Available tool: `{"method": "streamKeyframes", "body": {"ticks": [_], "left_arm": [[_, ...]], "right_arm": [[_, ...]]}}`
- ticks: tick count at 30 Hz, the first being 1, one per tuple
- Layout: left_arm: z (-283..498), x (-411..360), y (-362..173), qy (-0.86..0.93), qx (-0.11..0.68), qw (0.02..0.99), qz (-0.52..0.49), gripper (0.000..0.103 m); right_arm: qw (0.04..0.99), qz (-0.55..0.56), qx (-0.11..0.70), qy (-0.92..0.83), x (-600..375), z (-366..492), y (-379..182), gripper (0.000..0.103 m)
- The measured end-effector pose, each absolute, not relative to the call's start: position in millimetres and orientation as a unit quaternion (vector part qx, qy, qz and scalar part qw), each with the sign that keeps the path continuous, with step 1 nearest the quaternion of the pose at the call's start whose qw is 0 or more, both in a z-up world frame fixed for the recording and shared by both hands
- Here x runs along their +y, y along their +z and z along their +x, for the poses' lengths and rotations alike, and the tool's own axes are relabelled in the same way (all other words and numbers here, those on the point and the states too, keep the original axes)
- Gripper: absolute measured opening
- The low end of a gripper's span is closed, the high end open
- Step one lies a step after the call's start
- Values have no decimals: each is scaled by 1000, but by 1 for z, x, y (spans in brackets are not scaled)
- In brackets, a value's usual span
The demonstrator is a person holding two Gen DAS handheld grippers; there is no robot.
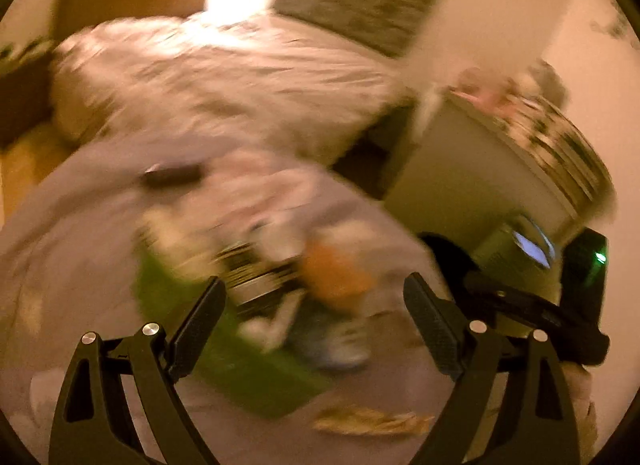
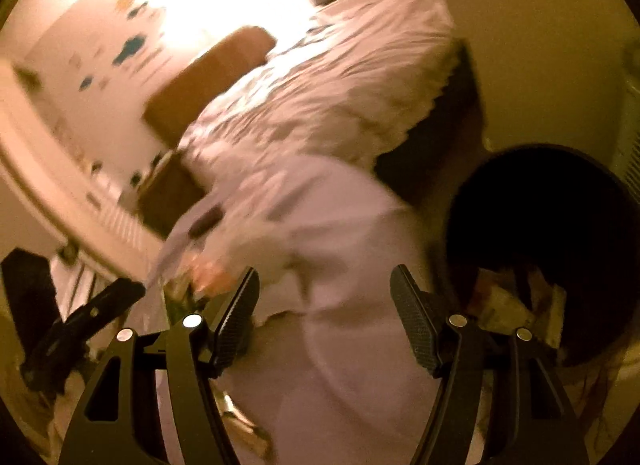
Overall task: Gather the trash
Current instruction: 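Grasp the green drink pouch with the left tool while the right tool grasps the orange wrapper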
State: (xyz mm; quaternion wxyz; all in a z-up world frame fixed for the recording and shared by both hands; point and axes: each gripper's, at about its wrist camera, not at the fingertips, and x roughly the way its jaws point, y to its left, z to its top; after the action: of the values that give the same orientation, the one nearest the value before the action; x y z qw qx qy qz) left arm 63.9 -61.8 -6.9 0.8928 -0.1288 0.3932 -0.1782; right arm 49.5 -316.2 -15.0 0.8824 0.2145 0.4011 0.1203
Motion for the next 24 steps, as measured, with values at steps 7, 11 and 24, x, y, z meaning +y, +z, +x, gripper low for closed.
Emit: {"method": "streamKeyframes", "body": {"ticks": [7,11,24], "left_arm": [[61,-14,-45,-139,443,860,-211,89],[63,-13,-54,-142,458,845,-236,89],[65,-3,-69,-135,464,834,-265,73]], "right_arm": [[889,109,406,184,-232,61,-6,68],[891,58,405,199,-199,71,-3,66],[882,34,430,188,-183,96,-23,25]]}}
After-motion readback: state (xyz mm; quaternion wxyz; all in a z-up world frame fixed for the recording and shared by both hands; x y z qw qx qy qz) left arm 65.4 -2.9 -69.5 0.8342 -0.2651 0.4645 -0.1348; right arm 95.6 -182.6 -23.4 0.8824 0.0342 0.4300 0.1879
